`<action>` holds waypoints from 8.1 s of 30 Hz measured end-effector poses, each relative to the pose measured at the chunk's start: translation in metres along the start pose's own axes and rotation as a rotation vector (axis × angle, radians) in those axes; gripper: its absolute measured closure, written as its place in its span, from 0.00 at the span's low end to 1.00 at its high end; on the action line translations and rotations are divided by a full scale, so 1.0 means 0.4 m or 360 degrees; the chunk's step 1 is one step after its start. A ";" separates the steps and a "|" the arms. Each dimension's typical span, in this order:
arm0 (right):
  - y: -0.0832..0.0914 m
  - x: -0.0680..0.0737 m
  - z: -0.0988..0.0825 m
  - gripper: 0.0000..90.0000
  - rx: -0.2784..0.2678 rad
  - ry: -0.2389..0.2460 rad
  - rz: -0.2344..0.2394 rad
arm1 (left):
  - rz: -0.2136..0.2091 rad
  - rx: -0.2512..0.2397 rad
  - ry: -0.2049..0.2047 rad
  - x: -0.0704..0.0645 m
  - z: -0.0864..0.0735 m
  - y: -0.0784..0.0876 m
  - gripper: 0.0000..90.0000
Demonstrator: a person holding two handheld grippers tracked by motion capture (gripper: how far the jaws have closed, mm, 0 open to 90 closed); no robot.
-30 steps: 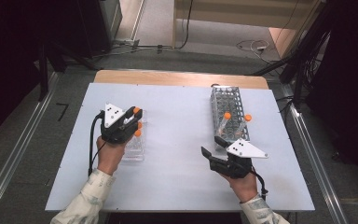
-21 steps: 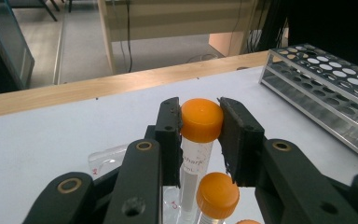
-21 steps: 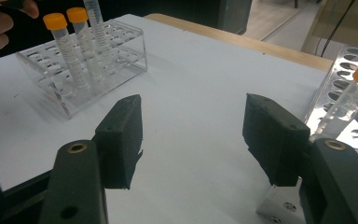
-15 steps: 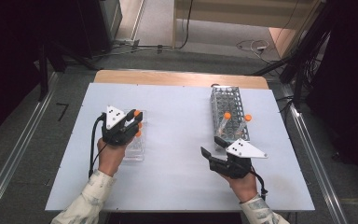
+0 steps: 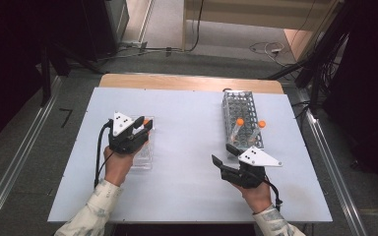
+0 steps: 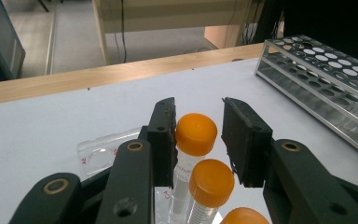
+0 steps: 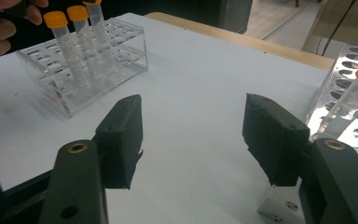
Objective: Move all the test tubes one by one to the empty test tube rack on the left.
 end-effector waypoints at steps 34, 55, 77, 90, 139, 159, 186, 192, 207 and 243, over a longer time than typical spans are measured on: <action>-0.008 -0.143 -0.013 0.43 -0.0005 -0.0124 -0.0333 | -0.0142 -0.0098 0.0155 -0.008 0.016 0.033 0.37; -0.048 -0.270 -0.041 0.50 0.0049 -0.0209 -0.0626 | -0.0145 -0.0118 0.0151 -0.011 0.017 0.035 0.37; -0.100 -0.316 -0.053 0.73 0.0119 -0.0263 -0.0628 | -0.0164 -0.0110 0.0140 -0.014 0.014 0.032 0.37; -0.080 -0.312 -0.026 0.79 0.0040 -0.0265 -0.0628 | -0.0168 -0.0118 0.0143 -0.015 0.014 0.033 0.37; 0.081 -0.165 0.071 0.80 -0.0129 -0.0188 -0.0345 | -0.0253 -0.0165 0.0125 -0.051 0.033 0.058 0.37; -0.004 -0.012 0.073 0.80 -0.0059 -0.0020 -0.0099 | -0.0370 -0.0122 0.0081 -0.113 0.027 0.039 0.38; -0.091 0.134 0.060 0.80 0.0049 0.0120 0.0107 | -0.0615 -0.0015 -0.0059 -0.254 -0.001 -0.013 0.45; -0.099 0.154 0.058 0.80 0.0060 0.0130 0.0145 | -0.0635 -0.0005 -0.0112 -0.271 -0.009 -0.020 0.53; -0.098 0.163 0.058 0.80 0.0065 0.0119 0.0180 | -0.0613 0.0007 -0.0148 -0.274 -0.021 -0.028 0.71; -0.064 0.133 0.053 0.37 0.0074 0.0127 0.0214 | -0.0556 -0.0055 -0.0072 -0.224 0.015 -0.008 0.77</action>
Point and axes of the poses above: each handheld gripper's, and its own axes: y roughly backward along the jaws, z roughly out of its top, x roughly to its left, the point moved 3 cm from there along -y, roughly forward along the jaws, and after that the axes turned 11 degrees about -z, right-handed, at the moved point
